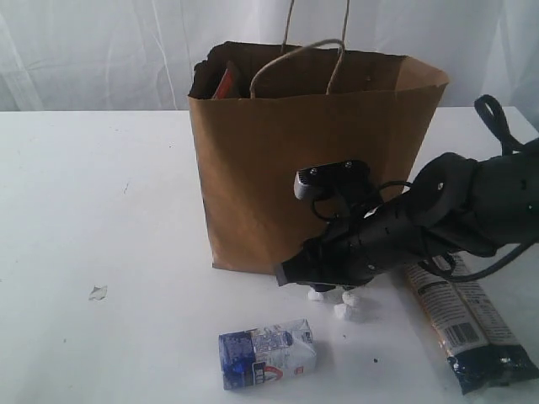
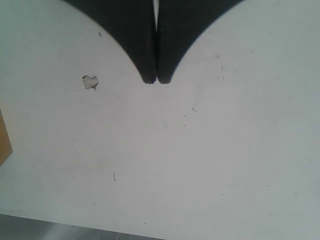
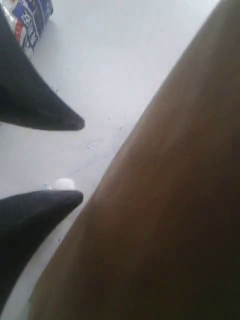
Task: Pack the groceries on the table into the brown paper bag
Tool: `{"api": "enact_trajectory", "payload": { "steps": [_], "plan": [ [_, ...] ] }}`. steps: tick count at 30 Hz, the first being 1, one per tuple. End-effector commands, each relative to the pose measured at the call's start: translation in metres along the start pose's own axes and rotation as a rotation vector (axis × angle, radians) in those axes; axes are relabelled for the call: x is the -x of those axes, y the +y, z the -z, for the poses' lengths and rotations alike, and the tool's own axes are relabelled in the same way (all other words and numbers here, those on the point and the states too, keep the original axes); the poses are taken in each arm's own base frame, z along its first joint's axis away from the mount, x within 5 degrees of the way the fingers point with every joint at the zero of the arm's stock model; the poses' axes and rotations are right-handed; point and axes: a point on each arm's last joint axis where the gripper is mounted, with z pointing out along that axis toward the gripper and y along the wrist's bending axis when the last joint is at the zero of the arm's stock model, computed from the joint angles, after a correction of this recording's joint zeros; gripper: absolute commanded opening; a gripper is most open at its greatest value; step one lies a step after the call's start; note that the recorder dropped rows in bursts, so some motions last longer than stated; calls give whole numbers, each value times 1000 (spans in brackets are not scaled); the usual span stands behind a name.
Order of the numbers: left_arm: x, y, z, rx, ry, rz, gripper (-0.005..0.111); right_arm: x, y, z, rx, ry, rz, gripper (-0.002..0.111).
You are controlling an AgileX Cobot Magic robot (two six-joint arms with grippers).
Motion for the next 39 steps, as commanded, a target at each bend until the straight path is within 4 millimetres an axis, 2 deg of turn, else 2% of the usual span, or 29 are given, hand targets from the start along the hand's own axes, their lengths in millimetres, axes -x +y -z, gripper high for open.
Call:
{"api": "enact_trajectory", "payload": {
  "steps": [1, 6, 12, 21, 28, 33, 36, 39],
  "plan": [
    [-2, 1, 0, 2, -1, -1, 0, -2, -1, -9, 7, 37, -33, 47],
    [-2, 1, 0, 2, -1, -1, 0, -5, -7, -22, -31, 41, -77, 43],
    [-2, 1, 0, 2, -1, -1, 0, -8, -10, -29, -46, 49, -88, 37],
    [-2, 1, 0, 2, -1, -1, 0, -15, -6, -31, -3, 126, -92, 0],
    [-2, 1, 0, 2, -1, -1, 0, -23, -1, -30, 56, 214, -96, 0],
    [-2, 1, 0, 2, -1, -1, 0, -22, 1, -27, 62, 212, -99, 0],
    [-2, 1, 0, 2, -1, -1, 0, -15, 4, -16, 68, 173, -123, 0],
    [-2, 1, 0, 2, -1, -1, 0, 1, 12, 4, 100, 103, -114, 0]
  ]
}}
